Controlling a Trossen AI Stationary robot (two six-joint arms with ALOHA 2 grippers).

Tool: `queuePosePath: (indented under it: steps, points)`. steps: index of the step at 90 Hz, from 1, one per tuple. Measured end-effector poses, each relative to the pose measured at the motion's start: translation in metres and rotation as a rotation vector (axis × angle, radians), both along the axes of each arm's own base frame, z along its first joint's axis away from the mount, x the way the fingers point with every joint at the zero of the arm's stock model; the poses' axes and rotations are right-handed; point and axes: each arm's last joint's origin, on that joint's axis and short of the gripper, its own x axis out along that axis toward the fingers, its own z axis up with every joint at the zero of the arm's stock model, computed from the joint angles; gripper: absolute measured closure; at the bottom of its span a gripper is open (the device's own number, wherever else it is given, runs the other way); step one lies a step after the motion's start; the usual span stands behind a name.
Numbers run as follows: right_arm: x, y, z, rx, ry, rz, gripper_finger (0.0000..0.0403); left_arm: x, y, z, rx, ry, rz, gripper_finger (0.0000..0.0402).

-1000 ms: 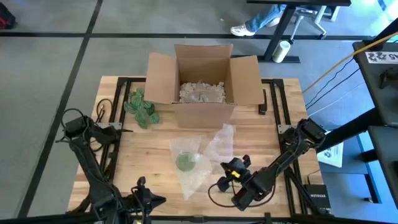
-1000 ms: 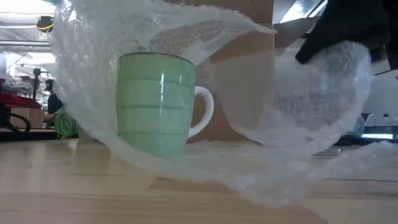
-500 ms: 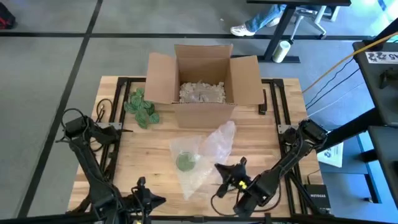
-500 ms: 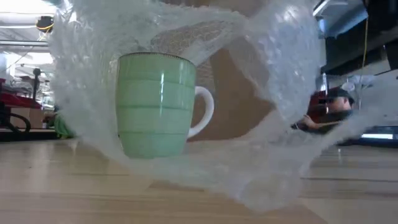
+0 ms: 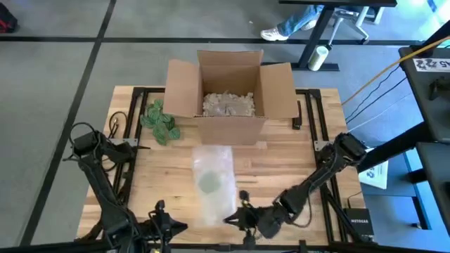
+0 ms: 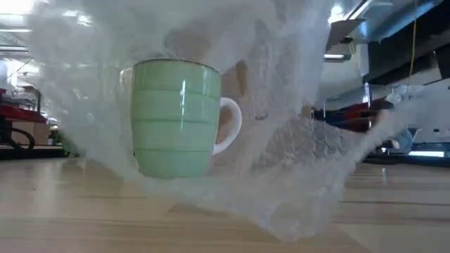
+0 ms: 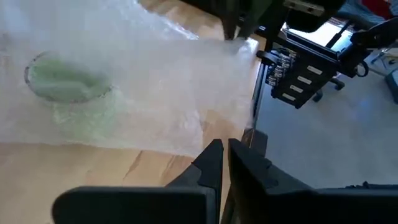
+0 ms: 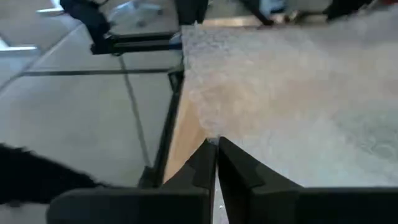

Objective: Wrap mug
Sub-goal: Wrap the green mug in bubble wrap

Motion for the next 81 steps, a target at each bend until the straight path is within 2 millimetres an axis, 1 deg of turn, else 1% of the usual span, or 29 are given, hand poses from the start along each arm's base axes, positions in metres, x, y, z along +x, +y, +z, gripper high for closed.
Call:
queuePosePath:
  steps: [7, 20, 36, 45, 50, 61, 69, 81]
  points:
    - [0.008, -0.009, 0.001, 0.023, 0.003, 0.01, 0.0403, 0.0, -0.001, 0.0, -0.02, 0.011, -0.006, 0.0394]
    - [0.02, -0.024, 0.001, 0.095, 0.041, 0.108, 0.0403, -0.003, -0.004, 0.001, -0.022, 0.008, -0.033, 0.0394]
    - [0.027, -0.033, 0.001, 0.166, 0.09, 0.235, 0.0403, -0.009, -0.007, 0.002, 0.039, -0.036, -0.029, 0.0394]
    - [0.026, -0.033, 0.001, 0.22, 0.122, 0.299, 0.0403, -0.009, -0.006, 0.003, 0.065, -0.052, -0.021, 0.0394]
    - [0.026, -0.032, 0.001, 0.25, 0.127, 0.302, 0.0402, -0.008, -0.006, 0.003, 0.076, -0.055, -0.021, 0.0394]
    - [0.026, -0.024, 0.01, 0.299, 0.044, 0.356, 0.0394, -0.008, -0.006, 0.003, 0.079, -0.056, -0.019, 0.0394]
    - [0.024, -0.018, 0.016, 0.327, -0.013, 0.391, 0.0377, -0.008, -0.006, 0.003, 0.079, -0.057, -0.018, 0.0394]
    - [0.024, -0.017, 0.016, 0.327, -0.005, 0.396, 0.0331, -0.004, -0.003, 0.003, 0.079, -0.057, -0.004, 0.0394]
